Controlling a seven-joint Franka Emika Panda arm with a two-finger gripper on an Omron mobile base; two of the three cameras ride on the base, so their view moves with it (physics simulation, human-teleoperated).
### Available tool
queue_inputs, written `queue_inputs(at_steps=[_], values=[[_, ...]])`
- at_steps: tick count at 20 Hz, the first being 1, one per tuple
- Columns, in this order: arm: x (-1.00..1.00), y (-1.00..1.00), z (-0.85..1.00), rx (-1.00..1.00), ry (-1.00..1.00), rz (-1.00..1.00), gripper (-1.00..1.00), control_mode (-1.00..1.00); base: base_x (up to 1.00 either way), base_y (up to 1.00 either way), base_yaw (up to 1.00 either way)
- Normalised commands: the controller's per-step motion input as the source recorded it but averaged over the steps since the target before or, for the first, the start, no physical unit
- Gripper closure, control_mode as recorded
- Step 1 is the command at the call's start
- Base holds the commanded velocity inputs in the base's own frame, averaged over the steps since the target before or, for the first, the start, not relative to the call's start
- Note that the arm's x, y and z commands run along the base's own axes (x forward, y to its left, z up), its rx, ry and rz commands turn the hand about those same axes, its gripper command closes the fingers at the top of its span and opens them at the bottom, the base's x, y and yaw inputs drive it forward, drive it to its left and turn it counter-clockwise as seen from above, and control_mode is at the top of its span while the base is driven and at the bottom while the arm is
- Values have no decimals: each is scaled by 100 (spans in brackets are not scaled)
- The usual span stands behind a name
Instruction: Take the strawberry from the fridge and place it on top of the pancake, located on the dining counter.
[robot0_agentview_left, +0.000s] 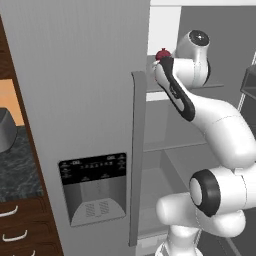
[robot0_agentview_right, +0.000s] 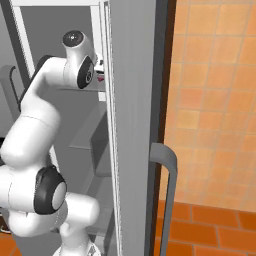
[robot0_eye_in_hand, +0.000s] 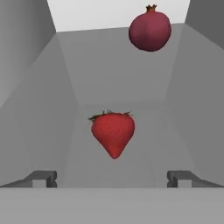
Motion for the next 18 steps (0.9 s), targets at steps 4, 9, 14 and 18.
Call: queue_inputs(at_steps=[4, 9, 14, 18], values=[[40, 0, -6, 0, 0, 0, -100, -100, 0, 0, 0], [39, 0, -10, 0, 0, 0, -100, -100, 0, 0, 0], [45, 0, -16, 0, 0, 0, -100, -100, 0, 0, 0], [25, 0, -13, 0, 5, 0, -100, -100, 0, 0, 0]])
